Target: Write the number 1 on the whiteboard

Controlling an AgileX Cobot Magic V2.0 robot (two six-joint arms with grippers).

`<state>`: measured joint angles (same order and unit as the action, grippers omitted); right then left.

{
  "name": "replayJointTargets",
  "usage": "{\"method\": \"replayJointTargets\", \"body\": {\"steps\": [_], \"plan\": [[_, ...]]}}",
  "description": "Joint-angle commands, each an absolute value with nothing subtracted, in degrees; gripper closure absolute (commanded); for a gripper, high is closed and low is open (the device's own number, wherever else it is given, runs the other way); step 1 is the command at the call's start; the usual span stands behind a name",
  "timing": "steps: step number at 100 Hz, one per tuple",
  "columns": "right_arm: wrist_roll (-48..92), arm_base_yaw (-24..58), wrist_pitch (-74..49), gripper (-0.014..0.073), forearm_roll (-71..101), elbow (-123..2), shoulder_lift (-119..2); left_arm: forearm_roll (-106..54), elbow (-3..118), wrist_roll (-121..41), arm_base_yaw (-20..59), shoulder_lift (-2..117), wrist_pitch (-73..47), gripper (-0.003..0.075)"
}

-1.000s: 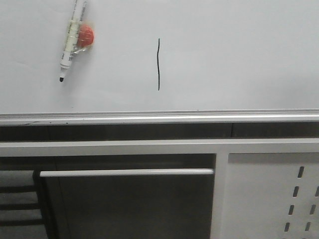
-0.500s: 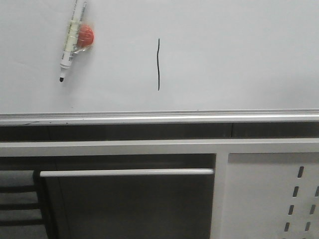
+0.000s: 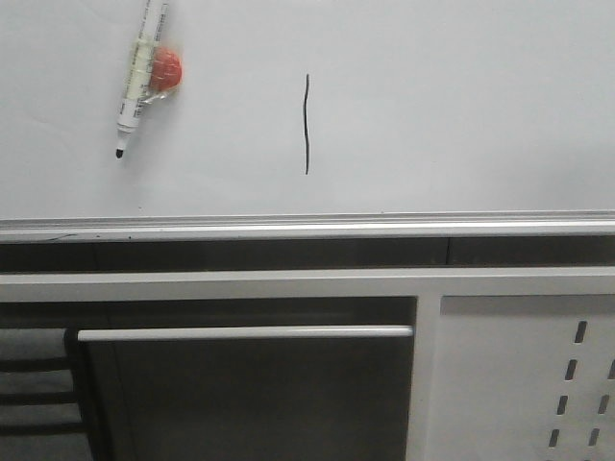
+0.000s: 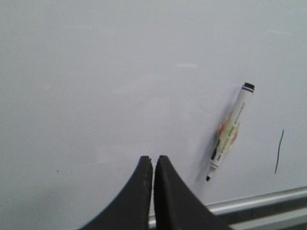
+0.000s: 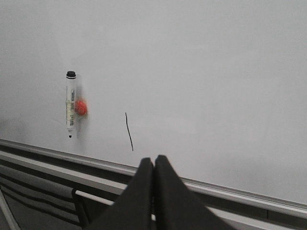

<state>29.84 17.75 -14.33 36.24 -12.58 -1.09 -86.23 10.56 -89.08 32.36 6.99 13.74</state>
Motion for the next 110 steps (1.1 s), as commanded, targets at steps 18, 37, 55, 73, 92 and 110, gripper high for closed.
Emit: {"method": "replayJointTargets", "body": {"steps": [18,37,55,73,92,110], "plan": [[29.9,17.39,-11.08,0.0637,36.77,-13.85,-1.63,-39.12,7.91,-38.02,23.0,7.94,7.09,0.0741],[29.9,17.39,-11.08,0.0637,36.77,-13.85,-1.63,-24.89,6.29,-23.92,14.19,6.79,0.66,0.0741],[29.9,17.39,-10.98,0.0637,36.77,-13.85,-1.63,-8.29,3.07,-6.82,9.56,2.57,0.0,0.0741],[29.9,17.39,-10.98,0.0637,36.77,-13.85,-1.63,-1.33,-1.41,-0.9,8.85,-0.66,0.0,0.0741],[29.9,17.39,-10.97,0.0637,36.77,-13.85,-1.63,-2.4,-2.63,-0.43,5.41,-1.57,-0.63,0.0741],[29.9,17.39,-10.97,0.0637,36.77,-13.85,-1.63,-2.25,-2.63,-0.43,4.58,-1.57,-0.47,0.0741]]}}
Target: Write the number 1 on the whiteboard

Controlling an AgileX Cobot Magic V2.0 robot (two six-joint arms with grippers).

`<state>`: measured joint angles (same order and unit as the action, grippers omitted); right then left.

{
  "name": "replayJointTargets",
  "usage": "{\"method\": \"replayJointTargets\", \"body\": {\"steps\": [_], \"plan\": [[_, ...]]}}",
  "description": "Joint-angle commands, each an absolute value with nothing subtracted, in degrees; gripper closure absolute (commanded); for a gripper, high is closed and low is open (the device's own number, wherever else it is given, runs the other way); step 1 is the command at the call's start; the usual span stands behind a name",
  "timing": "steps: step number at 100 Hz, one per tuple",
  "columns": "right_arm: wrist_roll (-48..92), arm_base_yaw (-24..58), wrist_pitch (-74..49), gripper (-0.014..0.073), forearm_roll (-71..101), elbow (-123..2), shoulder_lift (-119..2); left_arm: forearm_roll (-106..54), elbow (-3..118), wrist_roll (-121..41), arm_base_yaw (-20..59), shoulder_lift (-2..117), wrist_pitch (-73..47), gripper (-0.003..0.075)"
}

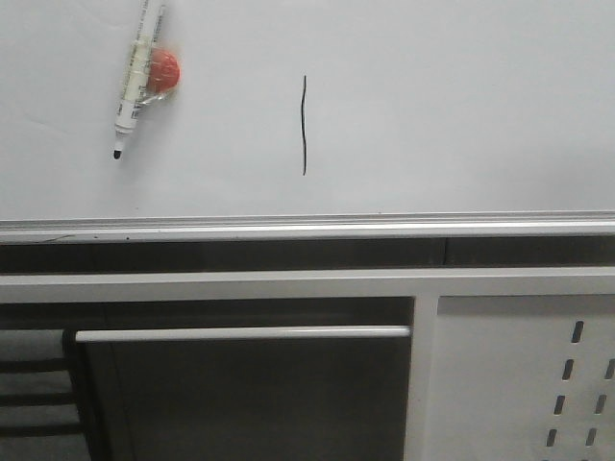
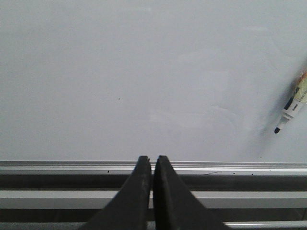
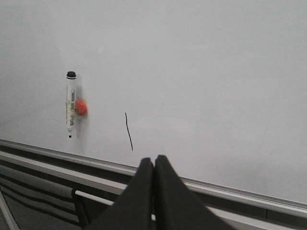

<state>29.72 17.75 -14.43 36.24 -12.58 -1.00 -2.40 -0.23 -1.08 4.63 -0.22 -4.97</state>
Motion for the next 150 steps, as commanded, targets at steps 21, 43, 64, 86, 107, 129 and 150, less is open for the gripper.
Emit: {"method": "replayJointTargets", "body": {"steps": [21,43,64,86,107,129,150], "plan": [[29.9,17.39,-10.97,0.0637,36.77,-13.85,-1.63,-2.38,-2.53,-0.43,4.58,-1.57,-0.48,0.0741],[29.9,17.39,-10.97,0.0637,36.77,-13.85,-1.63,-2.38,-2.53,-0.43,4.58,-1.57,-0.48,0.0741],[29.9,17.39,-10.97,0.0637,36.77,-13.85,-1.63,-2.38,-2.53,-0.43,4.58,-1.57,-0.48,0.0741],[29.9,17.39,-9.94,0.0637,35.18,-13.48,-1.63,-2.38,-2.53,-0.43,4.58,-1.57,-0.48,0.0741],[9.2,12.34,-4.68,0.0637,9.6,-10.43,-1.74,-2.38,-2.53,-0.43,4.58,-1.57,-0.48,0.0741],[6.35,-1.21,-5.29,0.0637,7.7,-4.18,-1.14,-2.38,-2.53,-0.43,4.58,-1.57,-0.48,0.0741],[-0.98,-1.76,-7.72,0.0637,3.92,2.09,1.6,-2.38,-2.53,-0.43,4.58,-1.46,-0.48,0.0741]]}}
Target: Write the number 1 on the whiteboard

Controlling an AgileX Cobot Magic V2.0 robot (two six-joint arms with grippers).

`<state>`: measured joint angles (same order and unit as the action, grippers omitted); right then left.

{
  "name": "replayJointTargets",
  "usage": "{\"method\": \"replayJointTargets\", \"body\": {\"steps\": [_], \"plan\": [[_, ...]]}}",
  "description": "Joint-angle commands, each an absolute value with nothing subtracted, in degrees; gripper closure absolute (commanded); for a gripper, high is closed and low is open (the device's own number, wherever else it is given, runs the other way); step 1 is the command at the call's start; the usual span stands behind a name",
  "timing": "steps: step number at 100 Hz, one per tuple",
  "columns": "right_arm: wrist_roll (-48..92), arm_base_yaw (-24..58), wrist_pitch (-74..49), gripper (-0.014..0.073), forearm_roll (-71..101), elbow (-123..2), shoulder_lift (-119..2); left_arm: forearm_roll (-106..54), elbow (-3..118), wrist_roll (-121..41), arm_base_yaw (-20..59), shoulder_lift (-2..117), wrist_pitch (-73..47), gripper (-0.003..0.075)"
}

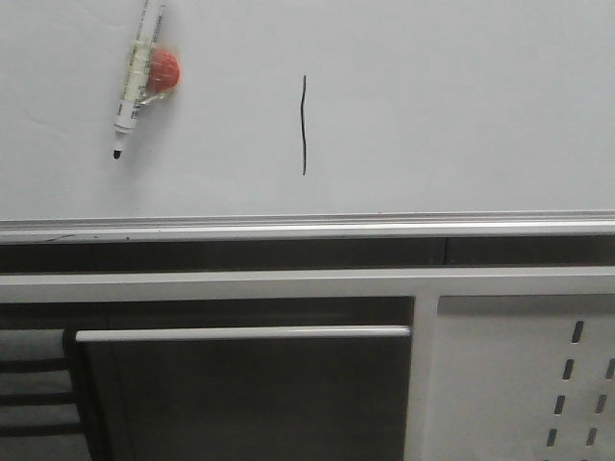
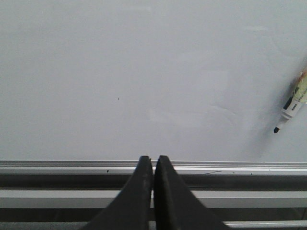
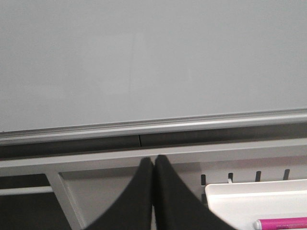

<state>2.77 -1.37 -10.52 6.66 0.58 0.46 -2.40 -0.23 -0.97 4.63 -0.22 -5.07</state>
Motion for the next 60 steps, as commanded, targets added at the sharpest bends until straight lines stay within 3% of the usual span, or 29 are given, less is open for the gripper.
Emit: {"method": "replayJointTargets", "body": {"steps": [1,60], "plan": [[-1.28,-1.76,-7.34,0.0637,3.03,2.09,1.6,-2.38,-2.53,-0.43,4.58,-1.46,-0.48,0.0741],[0.85,-1.76,-9.26,0.0637,1.08,2.1,1.6,-2.38,-2.53,-0.43,4.58,-1.46,-0.58,0.0741]]}}
